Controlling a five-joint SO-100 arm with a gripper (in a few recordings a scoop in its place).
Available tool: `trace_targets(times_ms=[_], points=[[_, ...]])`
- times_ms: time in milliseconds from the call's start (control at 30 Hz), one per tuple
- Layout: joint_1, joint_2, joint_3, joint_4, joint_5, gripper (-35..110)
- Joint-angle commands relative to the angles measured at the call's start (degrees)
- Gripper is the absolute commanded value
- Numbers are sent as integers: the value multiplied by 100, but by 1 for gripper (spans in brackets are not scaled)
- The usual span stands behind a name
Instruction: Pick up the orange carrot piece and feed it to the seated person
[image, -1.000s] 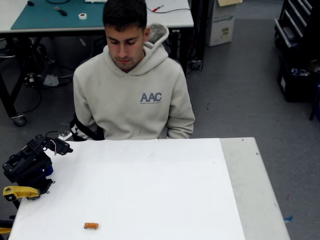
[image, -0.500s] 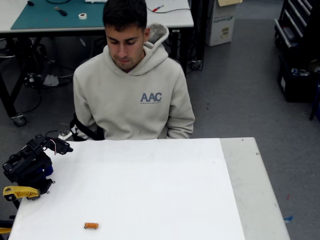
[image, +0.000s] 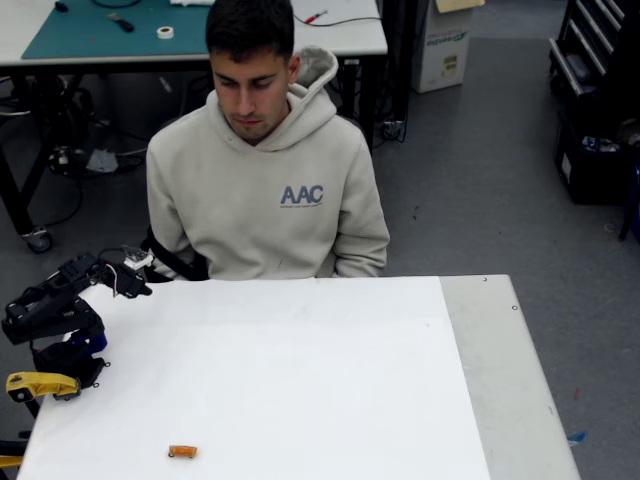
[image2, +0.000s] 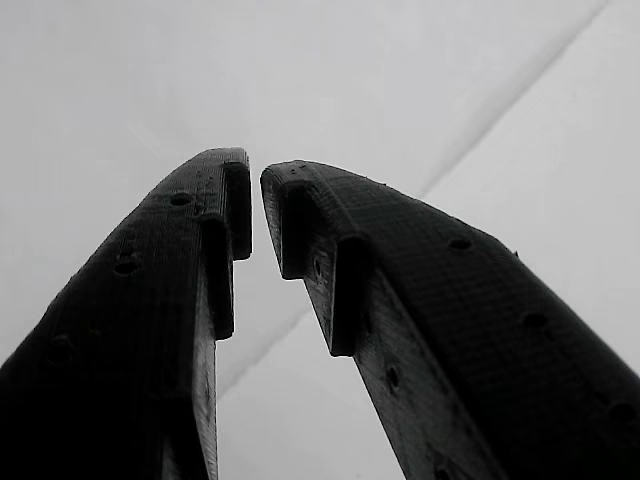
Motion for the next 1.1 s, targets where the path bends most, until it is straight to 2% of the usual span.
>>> trace_targets(times_ms=[0, 333, 1067], points=[[290, -615, -923, 62, -70, -2], [1178, -2399, -2083, 62, -18, -2], [4219, -5344, -4649, 62, -105, -2]])
